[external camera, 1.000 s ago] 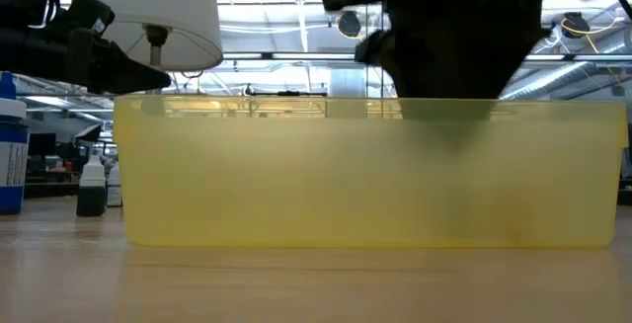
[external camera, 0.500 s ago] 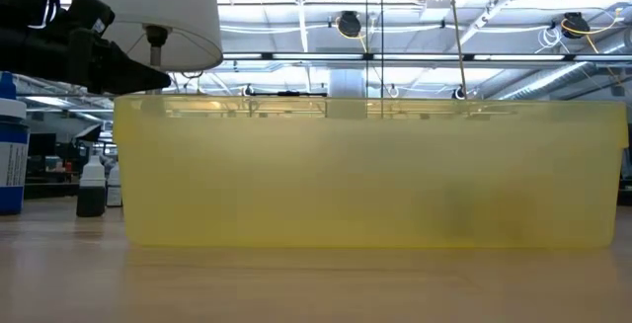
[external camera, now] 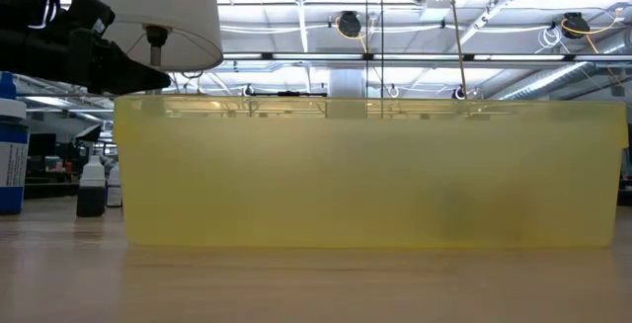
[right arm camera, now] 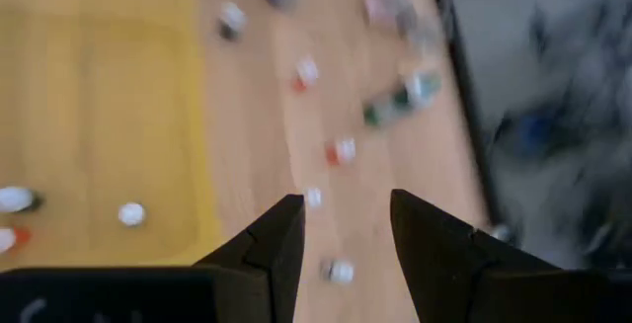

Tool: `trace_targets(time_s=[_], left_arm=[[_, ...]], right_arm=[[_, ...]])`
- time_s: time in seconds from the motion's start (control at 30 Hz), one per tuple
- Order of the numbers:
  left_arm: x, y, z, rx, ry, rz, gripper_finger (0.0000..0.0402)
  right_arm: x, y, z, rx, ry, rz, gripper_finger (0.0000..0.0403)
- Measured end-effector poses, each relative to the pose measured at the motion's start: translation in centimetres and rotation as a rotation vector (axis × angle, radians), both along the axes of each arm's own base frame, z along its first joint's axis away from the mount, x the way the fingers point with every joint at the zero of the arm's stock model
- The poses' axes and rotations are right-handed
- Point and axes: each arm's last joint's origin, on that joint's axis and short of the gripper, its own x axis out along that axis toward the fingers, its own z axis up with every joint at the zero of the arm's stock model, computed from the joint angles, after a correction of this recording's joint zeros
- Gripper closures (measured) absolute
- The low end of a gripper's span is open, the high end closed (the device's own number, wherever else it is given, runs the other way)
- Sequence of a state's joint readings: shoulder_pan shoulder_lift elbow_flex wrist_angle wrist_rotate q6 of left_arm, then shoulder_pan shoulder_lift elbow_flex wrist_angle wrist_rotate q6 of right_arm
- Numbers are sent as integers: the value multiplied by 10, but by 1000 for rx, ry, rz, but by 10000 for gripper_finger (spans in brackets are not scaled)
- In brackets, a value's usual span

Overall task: Pick & Place food coloring
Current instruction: Put the small red food coloring bottle into the yellow container

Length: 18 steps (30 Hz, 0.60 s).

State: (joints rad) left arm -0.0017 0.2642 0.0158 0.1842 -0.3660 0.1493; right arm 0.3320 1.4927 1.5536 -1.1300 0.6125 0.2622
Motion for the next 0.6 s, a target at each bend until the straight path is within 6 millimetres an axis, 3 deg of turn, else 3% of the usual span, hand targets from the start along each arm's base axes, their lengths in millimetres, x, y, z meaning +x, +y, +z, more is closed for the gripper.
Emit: trace_targets(time_s=[0.2,0.33,0.6], left_arm=[[0,0,0,0,0,0,270],[0,0,0,0,0,0,270],[0,0,0,0,0,0,270]], right_arm=[[-1,-70,-28,236,145,-256,262],[-4,-106,-54,237,220,-310,243],[-16,-134,-119,428,272,-312,184]])
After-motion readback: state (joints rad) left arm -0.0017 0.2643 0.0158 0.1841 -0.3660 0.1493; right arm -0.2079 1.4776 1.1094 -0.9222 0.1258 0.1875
